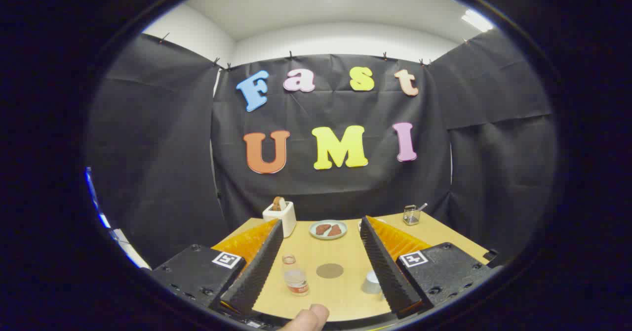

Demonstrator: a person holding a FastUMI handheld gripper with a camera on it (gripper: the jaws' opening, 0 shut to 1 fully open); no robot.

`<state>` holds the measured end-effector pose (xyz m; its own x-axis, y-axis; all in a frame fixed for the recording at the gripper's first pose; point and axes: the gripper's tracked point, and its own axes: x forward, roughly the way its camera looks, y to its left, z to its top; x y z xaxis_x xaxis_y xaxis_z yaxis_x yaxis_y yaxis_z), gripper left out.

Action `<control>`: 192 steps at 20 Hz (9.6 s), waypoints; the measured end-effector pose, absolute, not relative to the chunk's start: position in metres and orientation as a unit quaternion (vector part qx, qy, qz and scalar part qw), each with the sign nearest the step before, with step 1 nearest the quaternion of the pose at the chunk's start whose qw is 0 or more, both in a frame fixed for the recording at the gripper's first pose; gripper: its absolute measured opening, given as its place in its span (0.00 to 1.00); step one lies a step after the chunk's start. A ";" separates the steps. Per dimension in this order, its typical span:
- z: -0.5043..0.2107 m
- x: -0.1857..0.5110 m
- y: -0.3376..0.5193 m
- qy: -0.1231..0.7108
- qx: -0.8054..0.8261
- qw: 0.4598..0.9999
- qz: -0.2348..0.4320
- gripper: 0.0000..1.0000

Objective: Take the bottle from table, then pour the juice into the cup, finally place the bottle on the coaster

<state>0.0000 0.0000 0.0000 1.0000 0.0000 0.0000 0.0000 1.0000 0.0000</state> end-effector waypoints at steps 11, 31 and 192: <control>-0.011 -0.002 -0.006 0.016 -0.002 1.000 -0.006 1.00; -0.103 0.042 0.046 0.054 -0.023 0.998 0.003 1.00; -0.144 0.170 -0.038 0.019 0.847 0.525 0.088 0.75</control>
